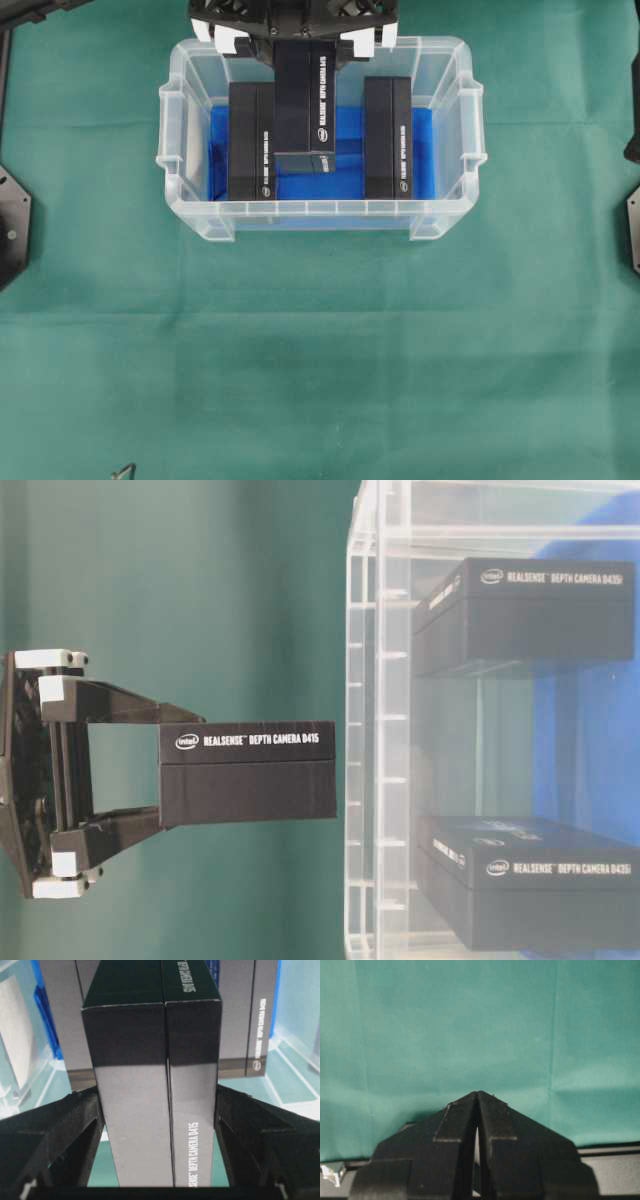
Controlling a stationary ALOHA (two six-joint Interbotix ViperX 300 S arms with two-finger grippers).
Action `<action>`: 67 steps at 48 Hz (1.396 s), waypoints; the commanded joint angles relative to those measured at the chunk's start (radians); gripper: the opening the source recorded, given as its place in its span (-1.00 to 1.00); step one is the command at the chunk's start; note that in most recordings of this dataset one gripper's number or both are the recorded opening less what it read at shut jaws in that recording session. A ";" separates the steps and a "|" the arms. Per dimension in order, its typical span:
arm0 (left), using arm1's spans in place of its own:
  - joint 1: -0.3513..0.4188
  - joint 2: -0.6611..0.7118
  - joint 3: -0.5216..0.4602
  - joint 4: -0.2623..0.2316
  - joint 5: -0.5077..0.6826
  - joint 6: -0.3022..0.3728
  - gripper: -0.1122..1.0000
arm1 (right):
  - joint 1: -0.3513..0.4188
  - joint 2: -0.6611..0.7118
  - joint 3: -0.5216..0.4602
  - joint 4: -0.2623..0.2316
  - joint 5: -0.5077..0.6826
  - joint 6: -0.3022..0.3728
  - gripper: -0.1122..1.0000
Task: Take the box out of the case with the left arm.
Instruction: 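Lift the middle box straight up out of the case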
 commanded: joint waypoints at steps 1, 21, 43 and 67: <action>0.003 -0.041 -0.026 0.002 0.002 0.000 0.33 | 0.000 0.000 -0.017 -0.003 -0.002 0.003 -0.78; 0.003 -0.041 -0.026 0.002 0.002 0.000 0.32 | 0.000 0.000 -0.017 -0.003 -0.002 0.003 -0.78; -0.003 -0.041 -0.029 0.000 0.002 0.000 0.33 | 0.000 0.000 -0.017 -0.002 0.000 0.005 -0.78; -0.130 -0.049 -0.023 0.002 0.002 -0.114 0.32 | 0.000 0.000 -0.017 -0.002 -0.002 0.005 -0.78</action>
